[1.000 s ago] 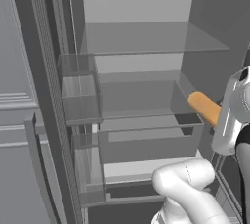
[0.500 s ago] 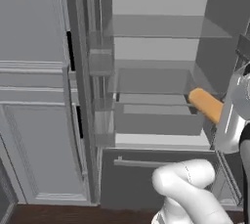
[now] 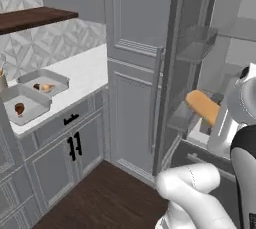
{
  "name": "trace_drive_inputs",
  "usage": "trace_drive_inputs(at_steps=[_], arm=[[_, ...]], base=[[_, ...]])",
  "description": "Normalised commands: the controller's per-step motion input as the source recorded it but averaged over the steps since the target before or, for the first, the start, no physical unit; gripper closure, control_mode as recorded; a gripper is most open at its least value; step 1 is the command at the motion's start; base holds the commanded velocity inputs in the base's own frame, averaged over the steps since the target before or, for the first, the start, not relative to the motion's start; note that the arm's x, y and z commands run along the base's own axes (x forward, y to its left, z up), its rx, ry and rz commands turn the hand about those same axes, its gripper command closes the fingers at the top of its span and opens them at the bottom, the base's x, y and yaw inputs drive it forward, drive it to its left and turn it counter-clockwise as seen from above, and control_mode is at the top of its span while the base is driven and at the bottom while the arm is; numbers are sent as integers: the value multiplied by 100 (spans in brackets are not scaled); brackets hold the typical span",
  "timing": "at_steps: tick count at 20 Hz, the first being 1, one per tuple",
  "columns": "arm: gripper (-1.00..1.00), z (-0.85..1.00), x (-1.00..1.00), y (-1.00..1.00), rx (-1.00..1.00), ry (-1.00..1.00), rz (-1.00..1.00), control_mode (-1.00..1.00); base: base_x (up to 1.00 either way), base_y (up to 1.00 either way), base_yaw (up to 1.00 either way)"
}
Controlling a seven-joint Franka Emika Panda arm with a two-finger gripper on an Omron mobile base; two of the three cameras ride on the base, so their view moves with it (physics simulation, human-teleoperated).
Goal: Place one squash and one chicken drumstick in each tupperware on the nearby counter, to pack two identical lunches.
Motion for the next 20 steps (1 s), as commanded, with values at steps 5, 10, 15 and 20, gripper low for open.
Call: trace_drive_inputs(at_steps=[5,10,15,20], arm=[[100,0,0,0,0,0,0,100],[100,0,0,0,0,0,0,100],[100,0,0,0,0,0,0,100],[100,0,0,0,0,0,0,100]], base=[[0,62,97],[16,61,75],[15,12,3],[11,22,-41]])
